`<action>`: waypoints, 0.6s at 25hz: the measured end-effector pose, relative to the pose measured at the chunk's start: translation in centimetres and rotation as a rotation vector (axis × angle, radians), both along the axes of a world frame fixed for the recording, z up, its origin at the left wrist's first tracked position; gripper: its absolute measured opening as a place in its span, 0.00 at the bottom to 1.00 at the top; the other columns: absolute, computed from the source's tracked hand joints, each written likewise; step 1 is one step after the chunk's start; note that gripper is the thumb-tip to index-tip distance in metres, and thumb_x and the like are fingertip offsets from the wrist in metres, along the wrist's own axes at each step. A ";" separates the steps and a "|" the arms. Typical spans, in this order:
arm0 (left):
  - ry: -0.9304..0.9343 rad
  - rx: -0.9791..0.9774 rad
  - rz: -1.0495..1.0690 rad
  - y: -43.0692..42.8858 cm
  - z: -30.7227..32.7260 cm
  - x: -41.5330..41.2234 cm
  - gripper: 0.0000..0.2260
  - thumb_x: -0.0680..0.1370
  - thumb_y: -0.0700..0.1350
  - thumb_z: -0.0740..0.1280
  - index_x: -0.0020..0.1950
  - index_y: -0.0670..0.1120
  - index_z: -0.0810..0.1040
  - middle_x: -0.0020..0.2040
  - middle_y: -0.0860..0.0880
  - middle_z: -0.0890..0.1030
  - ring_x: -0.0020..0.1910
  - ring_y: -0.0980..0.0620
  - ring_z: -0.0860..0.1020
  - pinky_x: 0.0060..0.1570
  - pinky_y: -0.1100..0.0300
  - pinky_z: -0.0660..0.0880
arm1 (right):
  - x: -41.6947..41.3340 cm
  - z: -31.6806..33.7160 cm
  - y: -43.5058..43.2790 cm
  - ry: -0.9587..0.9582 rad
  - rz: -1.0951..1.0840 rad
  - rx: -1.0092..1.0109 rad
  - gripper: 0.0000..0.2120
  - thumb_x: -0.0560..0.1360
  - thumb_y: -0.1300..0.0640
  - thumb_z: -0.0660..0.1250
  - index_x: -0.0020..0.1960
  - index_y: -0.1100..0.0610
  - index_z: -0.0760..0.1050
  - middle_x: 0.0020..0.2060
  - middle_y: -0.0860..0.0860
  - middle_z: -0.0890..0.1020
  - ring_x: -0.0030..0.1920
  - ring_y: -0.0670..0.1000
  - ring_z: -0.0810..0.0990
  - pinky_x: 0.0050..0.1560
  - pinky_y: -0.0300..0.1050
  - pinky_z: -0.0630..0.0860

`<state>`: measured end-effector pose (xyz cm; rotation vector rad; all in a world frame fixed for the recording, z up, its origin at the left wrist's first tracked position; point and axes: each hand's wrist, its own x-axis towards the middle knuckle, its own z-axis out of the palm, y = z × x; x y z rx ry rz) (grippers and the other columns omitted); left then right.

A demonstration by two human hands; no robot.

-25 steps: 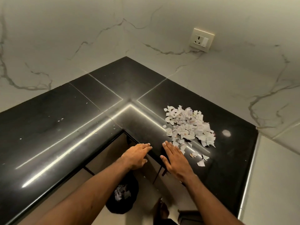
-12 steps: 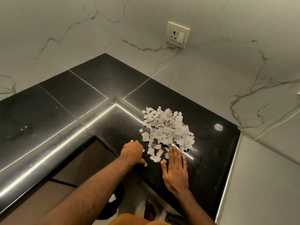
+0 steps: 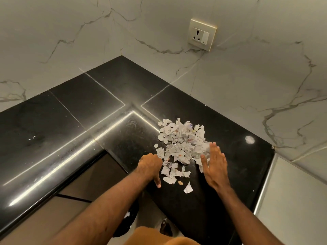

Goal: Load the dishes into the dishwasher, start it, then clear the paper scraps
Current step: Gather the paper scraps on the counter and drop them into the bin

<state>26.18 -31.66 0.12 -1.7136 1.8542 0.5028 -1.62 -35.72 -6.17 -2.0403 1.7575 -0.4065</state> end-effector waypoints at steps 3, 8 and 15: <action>0.005 0.000 0.004 -0.3 0.2 -0.2 0.35 0.62 0.68 0.80 0.57 0.44 0.80 0.50 0.48 0.83 0.51 0.46 0.83 0.53 0.46 0.83 | 1.2 -0.8 0.2 0.042 0.156 0.070 0.32 0.85 0.31 0.42 0.84 0.41 0.40 0.84 0.42 0.42 0.83 0.44 0.40 0.84 0.60 0.46; 0.017 -0.018 0.008 0.1 0.6 -0.1 0.35 0.64 0.67 0.79 0.58 0.43 0.79 0.51 0.48 0.83 0.51 0.46 0.83 0.52 0.47 0.83 | 2.8 -0.5 2.9 -0.042 0.229 0.077 0.31 0.85 0.32 0.45 0.84 0.41 0.47 0.84 0.40 0.47 0.83 0.40 0.44 0.82 0.51 0.44; 0.012 -0.019 0.066 1.1 0.6 0.2 0.35 0.66 0.70 0.76 0.59 0.44 0.80 0.52 0.49 0.83 0.52 0.48 0.82 0.53 0.49 0.83 | 1.4 0.1 0.9 -0.152 0.084 0.118 0.33 0.83 0.29 0.41 0.84 0.42 0.48 0.84 0.44 0.51 0.83 0.45 0.49 0.83 0.58 0.47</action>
